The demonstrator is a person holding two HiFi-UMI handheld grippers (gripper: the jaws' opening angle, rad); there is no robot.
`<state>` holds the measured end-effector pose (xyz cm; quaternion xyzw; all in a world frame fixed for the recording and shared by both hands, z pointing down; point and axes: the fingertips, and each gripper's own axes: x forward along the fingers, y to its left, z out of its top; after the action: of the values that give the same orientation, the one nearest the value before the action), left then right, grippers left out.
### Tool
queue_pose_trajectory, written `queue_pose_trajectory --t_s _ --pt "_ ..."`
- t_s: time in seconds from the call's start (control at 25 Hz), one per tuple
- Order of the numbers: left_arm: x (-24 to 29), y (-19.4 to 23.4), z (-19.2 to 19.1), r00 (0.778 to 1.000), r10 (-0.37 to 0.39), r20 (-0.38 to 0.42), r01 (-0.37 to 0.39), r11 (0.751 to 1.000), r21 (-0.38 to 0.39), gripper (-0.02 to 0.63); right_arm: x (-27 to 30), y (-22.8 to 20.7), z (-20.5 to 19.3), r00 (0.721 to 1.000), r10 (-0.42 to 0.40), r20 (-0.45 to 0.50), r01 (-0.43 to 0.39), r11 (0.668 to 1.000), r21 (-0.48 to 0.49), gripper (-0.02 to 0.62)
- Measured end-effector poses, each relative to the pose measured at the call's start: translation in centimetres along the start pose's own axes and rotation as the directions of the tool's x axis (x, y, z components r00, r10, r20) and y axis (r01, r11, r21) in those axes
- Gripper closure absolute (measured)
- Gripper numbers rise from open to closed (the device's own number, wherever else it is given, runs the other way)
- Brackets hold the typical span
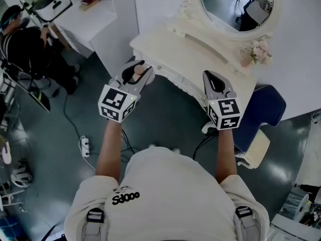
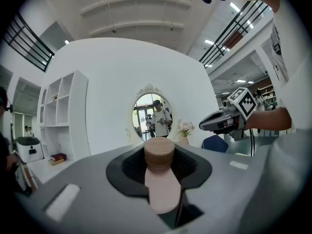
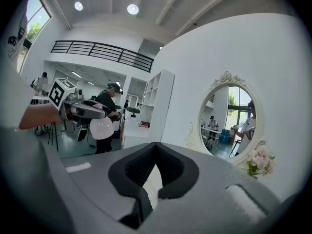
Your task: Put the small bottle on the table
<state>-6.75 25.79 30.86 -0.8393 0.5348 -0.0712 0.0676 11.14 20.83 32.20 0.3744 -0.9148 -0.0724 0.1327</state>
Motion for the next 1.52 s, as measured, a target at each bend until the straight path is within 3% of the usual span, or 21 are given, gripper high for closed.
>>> queue_pose_trajectory --t_s 0.36,0.68,0.92,1.52 --pt "-1.2 1.8 -1.1 1.000 -0.028 -0.004 0.028 1.000 -0.006 0.469 -0.1 1.8 1.0 0.997 -0.065 0.047 0.063 0.997 0.043 0.594" --pt "1.7 1.9 -2.3 0.998 -0.060 -0.005 0.060 0.998 -0.032 0.469 0.7 -0.4 -0.6 0.997 -0.083 0.007 0.082 0.995 0.060 0.594" --pt "6.9 2.6 -3.4 0.998 -0.055 -0.029 0.054 0.998 -0.034 0.469 4.8 -4.8 -1.9 0.999 -0.052 0.014 0.051 0.997 0.050 0.592" --pt "23.0 8.1 -2.7 0.996 0.065 -0.062 -0.070 0.994 -0.083 0.469 16.6 -18.9 -2.7 0.997 0.068 0.032 -0.069 0.997 0.046 0.592"
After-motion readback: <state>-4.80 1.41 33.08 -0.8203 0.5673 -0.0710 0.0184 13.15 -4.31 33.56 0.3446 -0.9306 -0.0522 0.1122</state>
